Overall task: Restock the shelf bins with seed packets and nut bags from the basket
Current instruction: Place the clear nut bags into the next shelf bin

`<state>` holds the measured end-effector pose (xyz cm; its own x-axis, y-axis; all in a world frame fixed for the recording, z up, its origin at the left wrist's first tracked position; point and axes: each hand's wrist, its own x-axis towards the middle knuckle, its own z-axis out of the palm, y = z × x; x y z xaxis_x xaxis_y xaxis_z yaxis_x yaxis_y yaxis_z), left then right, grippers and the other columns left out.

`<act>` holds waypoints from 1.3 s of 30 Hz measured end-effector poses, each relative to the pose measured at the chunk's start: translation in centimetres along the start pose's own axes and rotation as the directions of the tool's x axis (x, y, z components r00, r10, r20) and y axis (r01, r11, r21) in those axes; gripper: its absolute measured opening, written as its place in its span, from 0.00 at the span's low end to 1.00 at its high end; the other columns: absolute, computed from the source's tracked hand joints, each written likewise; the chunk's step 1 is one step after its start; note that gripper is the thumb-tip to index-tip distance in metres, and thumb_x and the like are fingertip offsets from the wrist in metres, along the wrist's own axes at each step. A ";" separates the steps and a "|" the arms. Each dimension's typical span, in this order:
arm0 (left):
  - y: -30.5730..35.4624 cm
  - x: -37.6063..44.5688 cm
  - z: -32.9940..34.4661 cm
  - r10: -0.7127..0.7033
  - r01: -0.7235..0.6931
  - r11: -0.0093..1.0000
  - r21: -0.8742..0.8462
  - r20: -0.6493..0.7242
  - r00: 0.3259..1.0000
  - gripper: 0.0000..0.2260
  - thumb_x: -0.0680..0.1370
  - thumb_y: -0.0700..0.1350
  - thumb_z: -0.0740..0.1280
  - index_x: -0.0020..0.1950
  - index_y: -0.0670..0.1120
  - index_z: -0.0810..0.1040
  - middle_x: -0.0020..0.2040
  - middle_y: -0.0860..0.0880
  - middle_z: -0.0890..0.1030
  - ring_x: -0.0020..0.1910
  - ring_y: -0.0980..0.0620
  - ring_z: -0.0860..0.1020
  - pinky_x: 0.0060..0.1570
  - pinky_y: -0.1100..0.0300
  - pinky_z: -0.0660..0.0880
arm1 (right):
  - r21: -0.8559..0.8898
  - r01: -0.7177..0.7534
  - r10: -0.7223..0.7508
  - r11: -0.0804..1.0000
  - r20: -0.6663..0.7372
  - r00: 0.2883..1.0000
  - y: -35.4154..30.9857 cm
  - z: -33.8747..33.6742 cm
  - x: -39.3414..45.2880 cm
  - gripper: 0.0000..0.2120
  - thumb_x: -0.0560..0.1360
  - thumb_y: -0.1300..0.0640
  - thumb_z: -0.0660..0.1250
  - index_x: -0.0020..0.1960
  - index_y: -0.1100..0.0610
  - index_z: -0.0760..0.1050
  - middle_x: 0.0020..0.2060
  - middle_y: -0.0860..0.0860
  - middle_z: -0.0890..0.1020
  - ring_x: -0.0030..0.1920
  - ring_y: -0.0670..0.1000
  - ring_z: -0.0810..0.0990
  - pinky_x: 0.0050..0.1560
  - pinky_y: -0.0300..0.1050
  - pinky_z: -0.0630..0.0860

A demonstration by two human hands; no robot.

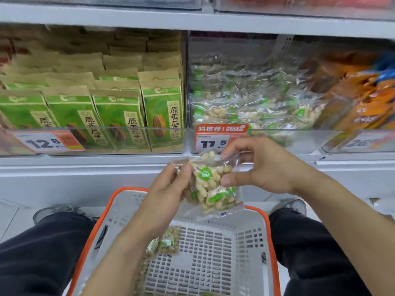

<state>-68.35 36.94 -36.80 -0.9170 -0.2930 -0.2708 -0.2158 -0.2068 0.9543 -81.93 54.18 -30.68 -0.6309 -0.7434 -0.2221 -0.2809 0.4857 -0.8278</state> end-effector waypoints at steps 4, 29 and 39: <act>1.6 -0.2 1.1 0.074 -0.083 0.996 0.033 0.208 0.975 0.31 0.72 0.66 0.69 0.66 0.46 0.74 0.59 0.49 0.83 0.60 0.49 0.80 0.57 0.55 0.77 | -0.011 0.144 -0.143 0.990 0.025 0.989 0.4 -1.1 -1.0 0.18 0.62 0.44 0.79 0.50 0.42 0.81 0.60 0.40 0.76 0.64 0.42 0.76 0.55 0.46 0.81; 7.7 2.9 8.5 0.350 -0.540 0.672 0.507 0.424 0.835 0.44 0.50 0.62 0.83 0.63 0.67 0.67 0.59 0.65 0.80 0.60 0.64 0.78 0.59 0.68 0.74 | -0.294 0.205 -0.264 0.934 -0.177 0.948 1.7 -7.6 -7.0 0.42 0.56 0.43 0.84 0.67 0.45 0.74 0.56 0.36 0.81 0.58 0.39 0.78 0.56 0.39 0.76; 9.8 10.4 13.5 0.538 -0.591 0.155 0.791 0.434 0.722 0.14 0.80 0.52 0.64 0.64 0.50 0.76 0.61 0.52 0.76 0.64 0.49 0.71 0.64 0.59 0.64 | -0.411 0.134 -0.401 0.902 -0.678 0.617 6.0 -14.7 -9.1 0.34 0.66 0.52 0.80 0.67 0.53 0.70 0.57 0.40 0.77 0.59 0.42 0.77 0.61 0.34 0.71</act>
<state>-84.51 44.43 -28.51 -0.9242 0.0824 0.3728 0.2432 0.8799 0.4083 -88.48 70.62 -26.02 -0.7666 -0.3411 0.5440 -0.6352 0.5271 -0.5645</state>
